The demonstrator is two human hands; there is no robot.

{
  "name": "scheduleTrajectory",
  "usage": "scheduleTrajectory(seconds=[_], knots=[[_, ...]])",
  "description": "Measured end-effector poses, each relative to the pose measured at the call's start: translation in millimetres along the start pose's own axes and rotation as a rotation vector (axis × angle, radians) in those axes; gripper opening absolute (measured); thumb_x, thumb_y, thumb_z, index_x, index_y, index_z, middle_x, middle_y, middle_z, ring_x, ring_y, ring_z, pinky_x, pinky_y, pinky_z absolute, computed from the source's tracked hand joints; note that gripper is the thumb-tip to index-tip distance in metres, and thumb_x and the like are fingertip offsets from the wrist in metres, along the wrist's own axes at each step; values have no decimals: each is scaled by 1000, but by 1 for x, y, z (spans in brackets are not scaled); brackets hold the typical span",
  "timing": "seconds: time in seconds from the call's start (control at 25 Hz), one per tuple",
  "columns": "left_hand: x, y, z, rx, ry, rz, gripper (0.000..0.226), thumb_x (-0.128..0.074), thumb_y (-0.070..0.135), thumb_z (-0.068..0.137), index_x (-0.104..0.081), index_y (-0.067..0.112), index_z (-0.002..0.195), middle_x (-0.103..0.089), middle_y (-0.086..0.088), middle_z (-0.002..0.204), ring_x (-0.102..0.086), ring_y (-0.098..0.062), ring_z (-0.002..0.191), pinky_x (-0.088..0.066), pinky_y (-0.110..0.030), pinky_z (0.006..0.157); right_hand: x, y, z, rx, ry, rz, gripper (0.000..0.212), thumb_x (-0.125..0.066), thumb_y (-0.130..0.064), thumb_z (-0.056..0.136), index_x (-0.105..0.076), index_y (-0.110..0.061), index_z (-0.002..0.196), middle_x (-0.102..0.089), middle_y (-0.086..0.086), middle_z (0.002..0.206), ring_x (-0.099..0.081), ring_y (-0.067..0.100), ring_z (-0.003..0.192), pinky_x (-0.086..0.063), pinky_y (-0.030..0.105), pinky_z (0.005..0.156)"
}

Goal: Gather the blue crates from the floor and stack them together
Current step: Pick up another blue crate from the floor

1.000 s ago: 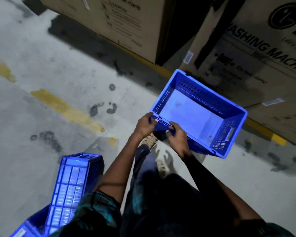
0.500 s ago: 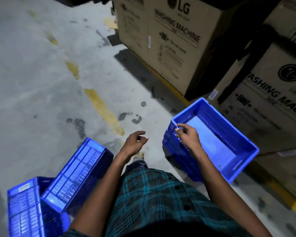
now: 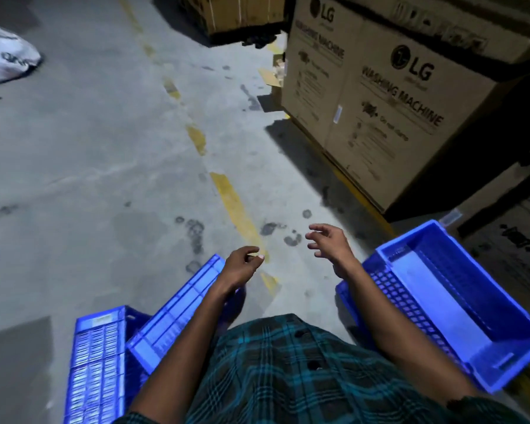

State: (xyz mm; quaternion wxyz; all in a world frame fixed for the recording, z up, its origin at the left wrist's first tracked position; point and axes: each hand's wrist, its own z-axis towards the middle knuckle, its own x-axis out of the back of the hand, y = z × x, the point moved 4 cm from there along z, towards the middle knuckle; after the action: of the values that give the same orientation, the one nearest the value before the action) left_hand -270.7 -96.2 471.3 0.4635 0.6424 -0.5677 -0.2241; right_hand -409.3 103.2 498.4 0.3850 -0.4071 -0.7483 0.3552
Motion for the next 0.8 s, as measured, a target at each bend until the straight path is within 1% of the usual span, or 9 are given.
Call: scheduleTrajectory(seconds=[0.16,0.28,0.4,0.48,0.52,0.56,0.64,0.68,0.8], knots=[[87,-56,-1,140,177,-93,27,-64,21,94,-63,13,120,-62,-7,85,-56,-20,76,-39,-26,59,-86,-15,-1,-32,-143,-73,23,-62,-15,90,-65,-19,112,-72,7,101,-63,18,74,-46,32,65],[135,-95,-6,249,300,-143,25,-65,21,93,-66,11,115,-61,-7,76,-55,-20,70,-41,-27,60,-139,-11,10,-77,-252,-197,26,-62,-16,88,-66,-21,113,-73,8,102,-65,18,74,-48,32,66],[166,-139,3,363,374,-137,30,-65,18,93,-64,3,120,-64,-9,81,-57,-20,67,-45,-26,63,-188,-6,39,-106,-347,-322,29,-62,-15,86,-66,-17,115,-74,11,98,-63,19,70,-46,31,62],[180,-179,9,499,386,-77,30,-64,19,94,-62,5,121,-66,-13,88,-59,-21,66,-45,-24,59,-227,6,67,-106,-425,-399,31,-61,-11,87,-65,-12,118,-73,14,94,-62,20,67,-44,29,59],[184,-200,14,557,406,-59,29,-64,22,94,-62,9,120,-68,-15,95,-64,-23,71,-48,-25,63,-248,15,85,-98,-464,-454,34,-59,-10,87,-64,-10,120,-73,14,93,-64,22,67,-45,29,58],[186,-225,19,613,422,-57,31,-64,25,93,-63,9,120,-70,-16,104,-68,-27,82,-51,-28,73,-268,28,102,-98,-494,-513,37,-58,-10,87,-62,-9,123,-74,13,94,-66,24,71,-47,31,60],[188,-267,34,686,420,-54,28,-64,33,91,-67,13,110,-70,-17,112,-68,-32,101,-48,-36,92,-305,61,137,-54,-542,-661,46,-56,-13,87,-55,-12,133,-73,14,100,-69,31,87,-53,36,73],[189,-287,43,719,426,-57,27,-64,34,89,-67,14,107,-70,-18,111,-67,-34,104,-47,-38,94,-324,79,154,-2,-581,-752,51,-57,-14,88,-49,-15,139,-72,16,107,-68,33,97,-52,35,82],[191,-332,75,790,459,-64,40,-68,25,91,-61,6,126,-70,-25,112,-67,-38,105,-51,-40,90,-375,129,193,171,-713,-967,72,-59,-14,87,-30,-22,152,-58,19,132,-58,38,115,-47,39,92]])
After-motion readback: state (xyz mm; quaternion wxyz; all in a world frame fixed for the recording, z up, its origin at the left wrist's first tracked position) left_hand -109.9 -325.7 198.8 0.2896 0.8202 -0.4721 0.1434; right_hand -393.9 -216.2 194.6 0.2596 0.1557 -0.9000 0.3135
